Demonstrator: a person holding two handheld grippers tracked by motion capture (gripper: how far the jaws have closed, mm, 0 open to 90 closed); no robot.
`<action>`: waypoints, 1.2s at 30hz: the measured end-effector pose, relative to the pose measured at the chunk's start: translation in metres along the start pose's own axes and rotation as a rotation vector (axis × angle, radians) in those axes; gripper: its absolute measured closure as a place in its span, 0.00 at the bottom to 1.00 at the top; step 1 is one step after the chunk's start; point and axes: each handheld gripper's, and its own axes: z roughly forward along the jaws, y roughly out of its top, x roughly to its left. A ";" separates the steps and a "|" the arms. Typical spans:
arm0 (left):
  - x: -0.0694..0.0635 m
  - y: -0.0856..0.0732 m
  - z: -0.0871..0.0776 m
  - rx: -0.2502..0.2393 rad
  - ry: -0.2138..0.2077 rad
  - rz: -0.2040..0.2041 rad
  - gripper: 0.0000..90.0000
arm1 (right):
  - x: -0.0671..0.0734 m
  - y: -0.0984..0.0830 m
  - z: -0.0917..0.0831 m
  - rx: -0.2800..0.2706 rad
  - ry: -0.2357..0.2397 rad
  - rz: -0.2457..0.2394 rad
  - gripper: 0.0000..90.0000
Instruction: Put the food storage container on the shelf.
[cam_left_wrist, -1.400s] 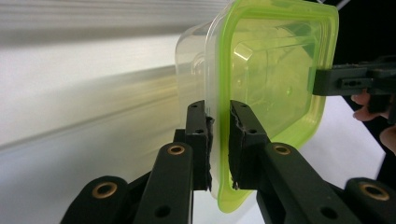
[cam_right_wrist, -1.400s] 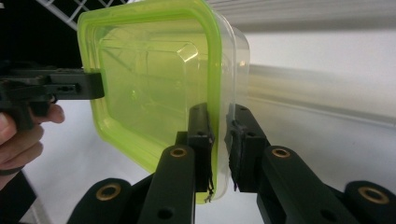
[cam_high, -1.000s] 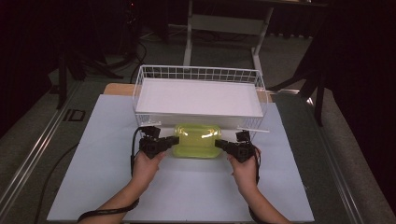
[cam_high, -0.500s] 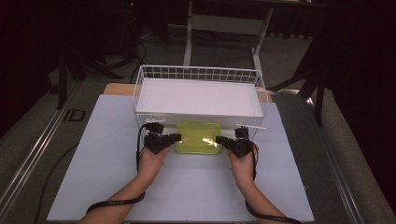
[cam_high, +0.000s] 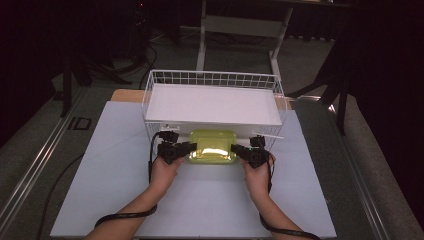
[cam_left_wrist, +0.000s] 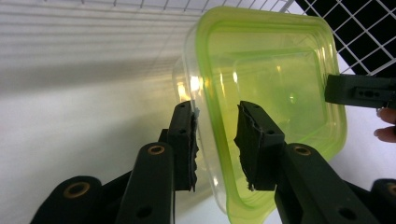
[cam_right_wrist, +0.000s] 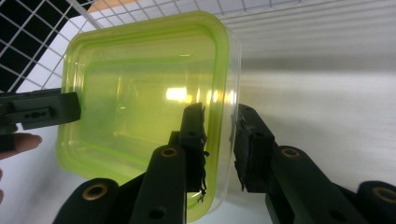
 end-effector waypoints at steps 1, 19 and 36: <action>0.000 0.000 0.000 -0.002 0.011 0.014 0.71 | 0.000 0.000 0.000 -0.002 -0.002 0.002 0.82; 0.004 -0.005 0.006 -0.092 -0.092 0.039 0.24 | 0.000 0.003 -0.002 -0.083 0.000 -0.042 0.62; 0.004 -0.017 -0.005 -0.091 -0.023 0.143 0.02 | 0.028 -0.012 -0.026 -0.102 0.041 -0.167 0.58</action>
